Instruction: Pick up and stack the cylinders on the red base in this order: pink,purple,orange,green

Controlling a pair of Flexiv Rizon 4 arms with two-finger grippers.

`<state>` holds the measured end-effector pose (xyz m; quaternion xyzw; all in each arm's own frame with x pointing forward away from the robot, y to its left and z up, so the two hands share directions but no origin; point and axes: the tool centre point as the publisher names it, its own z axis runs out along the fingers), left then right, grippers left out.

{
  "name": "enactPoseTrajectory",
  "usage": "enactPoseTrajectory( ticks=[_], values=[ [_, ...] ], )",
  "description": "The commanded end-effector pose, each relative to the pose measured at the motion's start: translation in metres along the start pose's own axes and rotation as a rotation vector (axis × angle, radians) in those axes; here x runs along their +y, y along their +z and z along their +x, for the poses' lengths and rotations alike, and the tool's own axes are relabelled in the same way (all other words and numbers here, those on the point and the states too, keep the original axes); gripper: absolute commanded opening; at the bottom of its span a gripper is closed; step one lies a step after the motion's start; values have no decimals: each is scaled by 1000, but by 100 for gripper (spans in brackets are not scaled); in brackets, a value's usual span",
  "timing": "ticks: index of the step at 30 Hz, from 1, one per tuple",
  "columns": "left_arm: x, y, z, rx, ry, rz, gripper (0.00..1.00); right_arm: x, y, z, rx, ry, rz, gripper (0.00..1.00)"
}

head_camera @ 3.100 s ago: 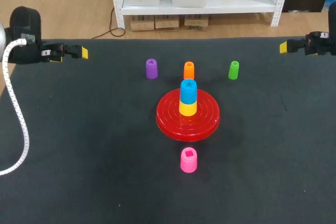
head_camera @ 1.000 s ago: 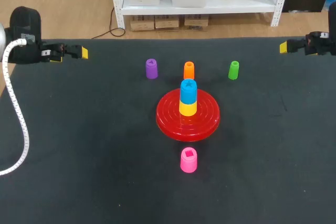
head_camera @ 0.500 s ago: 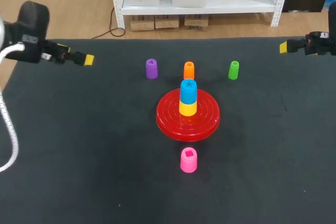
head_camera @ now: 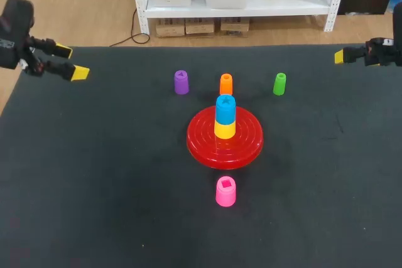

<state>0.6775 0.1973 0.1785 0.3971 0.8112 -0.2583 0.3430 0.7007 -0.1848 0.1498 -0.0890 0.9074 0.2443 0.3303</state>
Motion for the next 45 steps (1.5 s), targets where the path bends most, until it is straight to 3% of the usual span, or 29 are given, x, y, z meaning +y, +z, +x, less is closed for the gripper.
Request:
enactPoseTrajectory(
  ticks=[1,13,23,35,45],
  values=[
    [5,10,-5,10,8,31,100,0,0,0,0,0,2,100],
    [-14,7,3,108,99,162,100,0,0,0,0,0,2,100],
    [-10,8,9,127,86,134,100,0,0,0,0,0,2,100],
    [-20,4,15,204,169,177,100,0,0,0,0,0,2,100],
    [-20,2,17,195,139,161,100,0,0,0,0,0,2,100]
  ],
)
